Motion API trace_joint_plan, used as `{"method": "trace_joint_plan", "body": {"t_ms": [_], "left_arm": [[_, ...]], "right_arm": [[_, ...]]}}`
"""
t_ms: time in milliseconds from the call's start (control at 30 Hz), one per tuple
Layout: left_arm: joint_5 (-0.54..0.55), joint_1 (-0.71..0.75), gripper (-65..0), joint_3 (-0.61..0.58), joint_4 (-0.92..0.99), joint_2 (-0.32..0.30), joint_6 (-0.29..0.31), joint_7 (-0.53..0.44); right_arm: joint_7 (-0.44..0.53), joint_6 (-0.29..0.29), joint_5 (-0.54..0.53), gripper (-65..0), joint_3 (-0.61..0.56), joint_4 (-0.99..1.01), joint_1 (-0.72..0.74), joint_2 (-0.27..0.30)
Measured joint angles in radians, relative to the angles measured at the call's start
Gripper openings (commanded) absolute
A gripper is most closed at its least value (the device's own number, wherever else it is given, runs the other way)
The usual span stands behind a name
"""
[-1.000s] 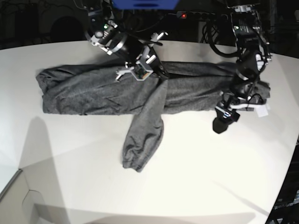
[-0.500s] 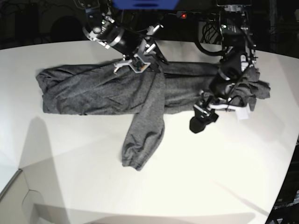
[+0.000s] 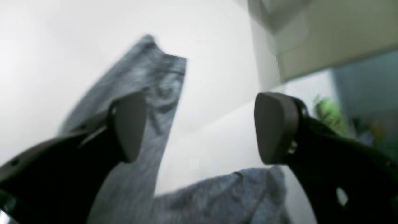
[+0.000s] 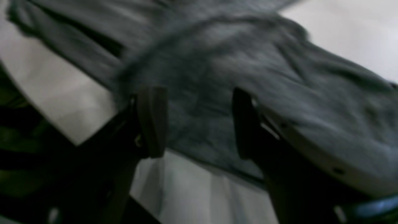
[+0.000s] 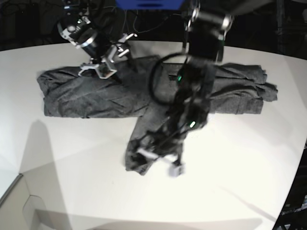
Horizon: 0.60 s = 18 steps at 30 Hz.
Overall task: Layout the t-shirt on the table in an organized manner, then fold the t-shirt properly
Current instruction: 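Grasp the sleeve cuff with the left gripper and fold it onto the shirt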
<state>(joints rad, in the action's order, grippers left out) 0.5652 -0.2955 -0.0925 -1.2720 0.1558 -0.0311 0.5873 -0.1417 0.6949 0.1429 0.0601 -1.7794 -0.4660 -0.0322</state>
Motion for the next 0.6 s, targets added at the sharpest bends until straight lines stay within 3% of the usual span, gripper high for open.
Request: {"method": "trace_joint_plan", "body": {"t_ms": [167,333,467,600], "left_arm": [[-0.071,-0.244,-12.5,-0.087,0.373,-0.010,-0.014,-0.032],[-0.064,-0.336,-12.5,-0.226,0.675,-0.009,-0.009,-0.264],[-0.058,-0.329,-12.5,-0.406,0.724,-0.011,-0.010,-0.381],[-0.060,-0.343,-12.5,-0.517,0.716,-0.008,-0.006,-0.413]], "right_arm": [[-0.005,-0.003,-0.007,-31.3,0.032,-0.060,0.000,0.003],[-0.005,0.000,-0.008,-31.3,0.032,-0.081,-0.002,0.021],[-0.005,0.000,-0.008,-31.3,0.032,-0.080,0.002,0.041],[-0.004,0.000,-0.008,-31.3,0.031,-0.079,0.006,0.040]]}}
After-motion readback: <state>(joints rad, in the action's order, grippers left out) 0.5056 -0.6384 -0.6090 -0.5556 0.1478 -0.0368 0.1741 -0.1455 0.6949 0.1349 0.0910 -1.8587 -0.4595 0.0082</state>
